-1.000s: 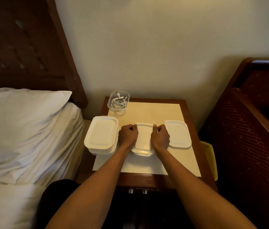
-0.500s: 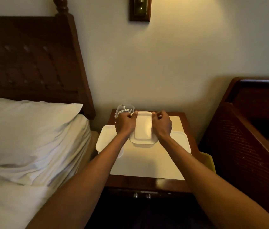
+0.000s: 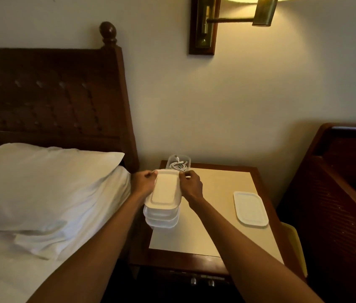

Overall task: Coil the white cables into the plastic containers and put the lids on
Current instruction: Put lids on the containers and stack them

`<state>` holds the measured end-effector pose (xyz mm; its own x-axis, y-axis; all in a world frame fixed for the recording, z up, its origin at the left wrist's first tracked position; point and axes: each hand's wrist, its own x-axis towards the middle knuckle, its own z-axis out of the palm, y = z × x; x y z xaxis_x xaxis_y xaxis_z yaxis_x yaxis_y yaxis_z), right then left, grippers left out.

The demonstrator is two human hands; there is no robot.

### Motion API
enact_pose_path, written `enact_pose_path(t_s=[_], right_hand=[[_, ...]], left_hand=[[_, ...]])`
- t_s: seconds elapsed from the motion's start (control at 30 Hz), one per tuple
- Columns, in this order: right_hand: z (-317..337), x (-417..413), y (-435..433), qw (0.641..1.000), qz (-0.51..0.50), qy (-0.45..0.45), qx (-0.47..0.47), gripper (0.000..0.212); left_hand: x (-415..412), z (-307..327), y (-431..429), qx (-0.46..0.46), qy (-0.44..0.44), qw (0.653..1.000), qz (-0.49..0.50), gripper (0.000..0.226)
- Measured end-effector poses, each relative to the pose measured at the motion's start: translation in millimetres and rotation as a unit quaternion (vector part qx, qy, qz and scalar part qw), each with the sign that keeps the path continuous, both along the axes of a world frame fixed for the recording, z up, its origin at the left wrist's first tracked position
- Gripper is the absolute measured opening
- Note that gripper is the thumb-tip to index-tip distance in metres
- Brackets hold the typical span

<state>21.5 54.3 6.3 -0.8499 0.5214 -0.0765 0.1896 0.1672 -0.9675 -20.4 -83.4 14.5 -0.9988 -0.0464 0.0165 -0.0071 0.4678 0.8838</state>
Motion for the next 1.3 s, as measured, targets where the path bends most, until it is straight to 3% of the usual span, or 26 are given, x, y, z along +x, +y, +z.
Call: enact_pose_path(t_s=[0.13, 0.33, 0.53, 0.67, 0.83, 1.07, 1.17, 1.3], right_hand=[[-10.0, 1.5, 0.6, 0.999, 0.034, -0.01, 0.021, 0.016], [-19.3, 1.7, -0.4, 0.999, 0.042, -0.025, 0.022, 0.028], [-20.5, -5.4, 17.2, 0.997, 0.044, -0.008, 0.059, 0.027], [-24.5, -30.3, 43.3, 0.998, 0.015, -0.024, 0.063, 0.028], [-34.4, -84.0, 70.0, 0.997, -0.005, -0.051, 0.057, 0.032], [-67.1, -151.3, 79.5, 0.986, 0.031, -0.144, 0.08, 0.054], [-78.5, -161.3, 81.7, 0.984, 0.02, -0.154, 0.087, 0.047], [-85.2, -161.1, 83.6, 0.99, -0.008, -0.126, 0.066, 0.032]], left_hand=[[-1.7, -11.3, -2.0, 0.002, 0.011, 1.0, -0.004, 0.027], [-5.9, -16.1, -6.7, -0.038, 0.019, 0.998, -0.035, 0.025], [-30.6, -5.6, -1.7, -0.147, 0.03, 0.988, -0.022, 0.027], [-73.1, 2.9, 14.7, -0.108, 0.045, 0.992, -0.05, 0.031], [-135.0, -7.1, 44.2, -0.054, -0.033, 0.995, -0.074, 0.03], [-191.0, -48.8, 66.5, -0.096, -0.169, 0.972, -0.133, 0.028], [-198.4, -60.6, 76.0, -0.077, -0.205, 0.967, -0.127, 0.013], [-199.5, -62.9, 85.7, -0.037, -0.205, 0.973, -0.101, 0.015]])
